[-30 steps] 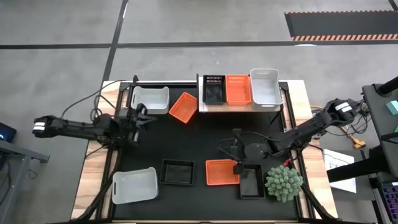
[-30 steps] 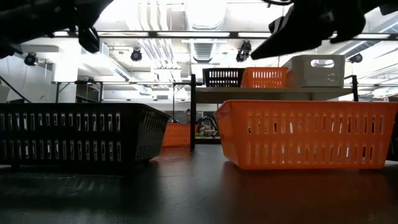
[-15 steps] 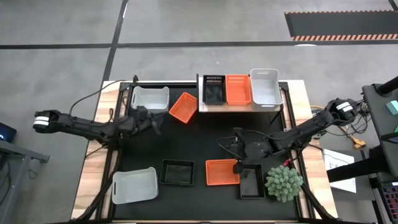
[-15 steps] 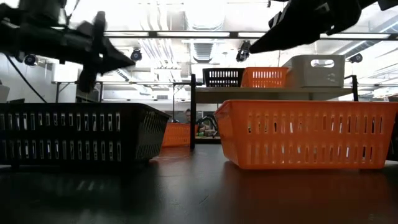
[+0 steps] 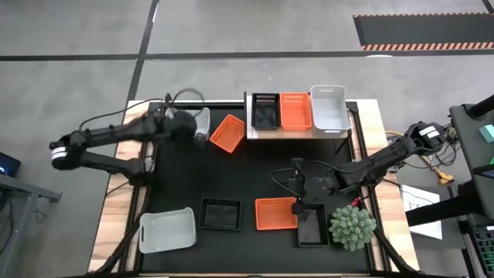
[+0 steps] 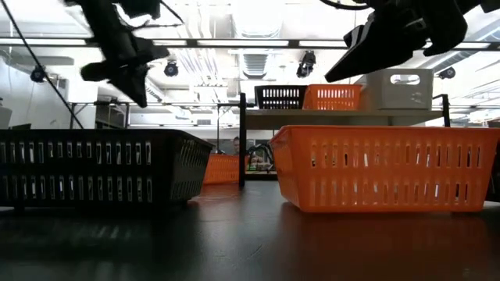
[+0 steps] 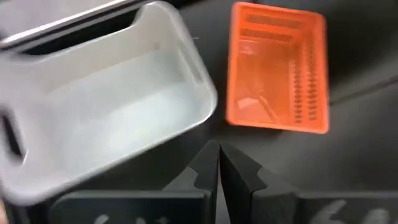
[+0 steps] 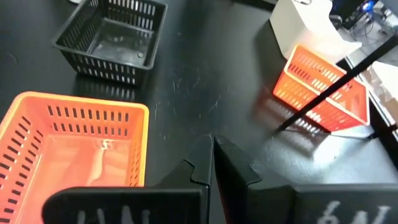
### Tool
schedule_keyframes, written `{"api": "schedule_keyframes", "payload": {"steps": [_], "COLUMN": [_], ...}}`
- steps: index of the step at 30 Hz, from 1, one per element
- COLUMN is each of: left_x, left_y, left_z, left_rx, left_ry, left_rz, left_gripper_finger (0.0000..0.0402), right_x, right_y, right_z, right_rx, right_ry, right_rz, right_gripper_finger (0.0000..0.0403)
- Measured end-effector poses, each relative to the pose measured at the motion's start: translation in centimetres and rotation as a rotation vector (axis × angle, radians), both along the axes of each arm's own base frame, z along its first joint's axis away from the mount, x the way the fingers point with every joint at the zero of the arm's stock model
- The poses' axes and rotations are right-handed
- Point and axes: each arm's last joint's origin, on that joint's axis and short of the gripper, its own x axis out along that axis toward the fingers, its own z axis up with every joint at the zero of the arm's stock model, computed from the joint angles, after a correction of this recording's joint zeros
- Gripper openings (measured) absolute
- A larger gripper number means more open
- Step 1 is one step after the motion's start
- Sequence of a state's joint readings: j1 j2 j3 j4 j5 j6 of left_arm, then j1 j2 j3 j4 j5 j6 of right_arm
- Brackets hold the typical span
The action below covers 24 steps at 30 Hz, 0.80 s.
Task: Stack baskets on shelf by color
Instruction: Stack the top white bin on the white bin on the shelf
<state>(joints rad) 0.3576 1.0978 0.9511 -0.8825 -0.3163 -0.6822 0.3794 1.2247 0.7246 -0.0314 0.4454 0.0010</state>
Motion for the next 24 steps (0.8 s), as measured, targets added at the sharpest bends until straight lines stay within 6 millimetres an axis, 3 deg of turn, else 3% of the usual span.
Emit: {"api": "schedule_keyframes", "payload": {"steps": [4,9,16,24], "left_x": [0.9,1.6,3.0,3.0], "left_y": [3.9,7.5,8.9,9.0], "left_z": [0.7,-0.9,-2.4,-3.4], "left_rx": [-0.081,-0.1,-0.063,-0.086], "left_ry": [0.016,0.036,0.047,0.065], "left_rz": [-0.09,-0.014,-0.061,-0.046], "left_gripper_finger": [0.0,0.0,0.0,0.0006], "right_x": [0.0,-0.1,-0.1,-0.2], "right_y": [0.0,-0.1,-0.1,-0.1], "right_z": [0.0,-0.1,-0.2,-0.1], "right_rx": [0.002,0.006,-0.001,-0.002], "right_ry": [-0.001,0.016,0.021,0.02], "right_rz": [-0.001,-0.009,-0.004,-0.004], "right_gripper_finger": [0.0009,0.0009,0.0009,0.0009]}}
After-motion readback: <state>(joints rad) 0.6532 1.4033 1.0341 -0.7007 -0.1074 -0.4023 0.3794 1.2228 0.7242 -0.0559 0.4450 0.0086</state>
